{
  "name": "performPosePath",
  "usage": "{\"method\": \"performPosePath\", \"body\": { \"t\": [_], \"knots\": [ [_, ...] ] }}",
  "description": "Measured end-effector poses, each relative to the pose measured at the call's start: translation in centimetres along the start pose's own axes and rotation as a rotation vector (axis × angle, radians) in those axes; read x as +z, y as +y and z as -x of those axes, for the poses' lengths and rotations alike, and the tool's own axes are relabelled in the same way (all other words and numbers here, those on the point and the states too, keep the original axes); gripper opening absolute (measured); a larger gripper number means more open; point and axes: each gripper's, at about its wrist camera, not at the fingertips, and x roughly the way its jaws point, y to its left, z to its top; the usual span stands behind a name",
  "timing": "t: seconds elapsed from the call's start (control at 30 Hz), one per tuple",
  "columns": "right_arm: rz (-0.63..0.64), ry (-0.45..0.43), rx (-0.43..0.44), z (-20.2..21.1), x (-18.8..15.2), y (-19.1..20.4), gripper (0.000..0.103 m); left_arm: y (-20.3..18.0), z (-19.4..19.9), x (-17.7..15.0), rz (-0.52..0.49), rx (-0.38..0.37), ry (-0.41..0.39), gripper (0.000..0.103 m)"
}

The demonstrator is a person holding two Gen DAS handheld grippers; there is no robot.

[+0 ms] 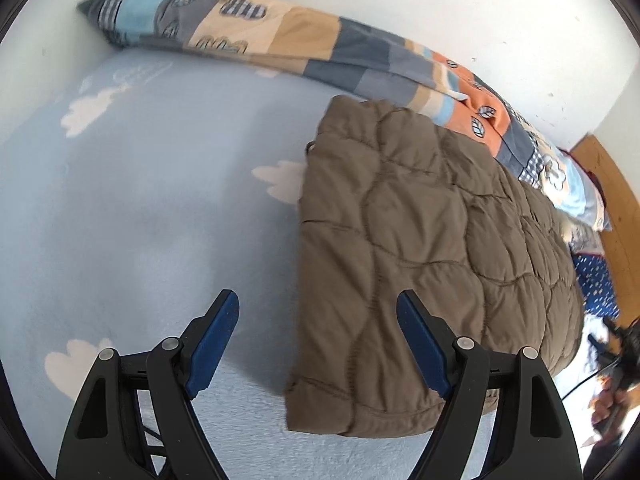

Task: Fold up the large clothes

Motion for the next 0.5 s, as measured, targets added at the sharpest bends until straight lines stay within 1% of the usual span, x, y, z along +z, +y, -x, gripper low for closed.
{"method": "performPosePath", "body": {
  "t": [0.03,0.1,0.17,0.23,0.3,0.4,0.5],
  "knots": [
    [-0.001,-0.001,-0.015,0.0,0.1,-0.5,0.084,0.8,-0.1,0.2,0.025,-0.014,0.007,0.080],
    [-0.011,0.005,-0.016,-0.1,0.3,-1.4,0.087,2.0,-0.4,0.5,0.071,-0.049,0.019,0.081],
    [-0.028,0.017,-0.009,-0.4,0.5,-2.2,0.090,3.1,-1.0,0.7,0.120,-0.105,0.048,0.081],
    [-0.050,0.045,-0.002,-1.0,0.5,-3.1,0.090,3.9,-1.6,1.2,0.154,-0.161,0.073,0.081],
    [-0.063,0.064,0.012,-1.4,0.5,-3.5,0.090,4.0,-2.1,1.5,0.159,-0.199,0.089,0.081],
    [-0.055,0.092,0.032,-2.2,0.6,-3.7,0.091,4.0,-3.0,1.9,0.169,-0.276,0.132,0.081],
    [-0.059,0.105,0.061,-2.9,0.9,-4.1,0.093,3.7,-4.0,2.1,0.159,-0.296,0.152,0.081]
  ]
}}
